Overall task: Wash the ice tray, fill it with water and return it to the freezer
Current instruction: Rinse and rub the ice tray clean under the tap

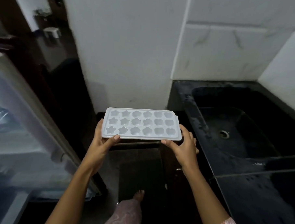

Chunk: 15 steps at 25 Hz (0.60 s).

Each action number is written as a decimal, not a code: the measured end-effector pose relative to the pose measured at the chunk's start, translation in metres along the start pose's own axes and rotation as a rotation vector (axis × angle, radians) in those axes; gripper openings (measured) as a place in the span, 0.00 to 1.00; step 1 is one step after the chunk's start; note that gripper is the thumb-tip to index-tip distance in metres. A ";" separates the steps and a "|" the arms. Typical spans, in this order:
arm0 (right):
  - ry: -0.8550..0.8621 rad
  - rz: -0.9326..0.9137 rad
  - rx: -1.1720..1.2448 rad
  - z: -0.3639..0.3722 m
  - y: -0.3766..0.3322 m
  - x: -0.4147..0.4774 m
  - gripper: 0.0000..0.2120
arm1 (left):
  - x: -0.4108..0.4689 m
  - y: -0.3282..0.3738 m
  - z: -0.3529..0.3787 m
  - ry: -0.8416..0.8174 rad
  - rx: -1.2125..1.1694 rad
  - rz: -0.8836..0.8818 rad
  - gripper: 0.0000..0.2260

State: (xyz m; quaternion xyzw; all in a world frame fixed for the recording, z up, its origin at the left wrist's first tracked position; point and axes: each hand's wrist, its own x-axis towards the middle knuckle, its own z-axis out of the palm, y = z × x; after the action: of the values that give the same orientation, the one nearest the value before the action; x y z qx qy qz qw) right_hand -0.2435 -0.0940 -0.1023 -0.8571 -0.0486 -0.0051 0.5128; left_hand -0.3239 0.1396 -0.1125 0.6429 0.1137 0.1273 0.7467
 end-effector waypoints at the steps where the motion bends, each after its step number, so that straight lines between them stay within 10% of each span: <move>1: 0.042 0.027 0.013 -0.005 0.003 0.007 0.36 | 0.015 0.000 0.010 -0.056 -0.008 -0.001 0.36; 15: 0.605 0.351 0.032 -0.081 0.041 0.113 0.37 | 0.230 -0.008 0.190 -0.519 -0.147 -0.242 0.21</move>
State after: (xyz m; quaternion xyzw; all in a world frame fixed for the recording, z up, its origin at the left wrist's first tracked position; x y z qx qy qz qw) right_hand -0.1245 -0.1753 -0.0933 -0.8038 0.2539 -0.1699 0.5105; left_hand -0.0432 0.0393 -0.0939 0.5797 -0.0148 -0.1236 0.8052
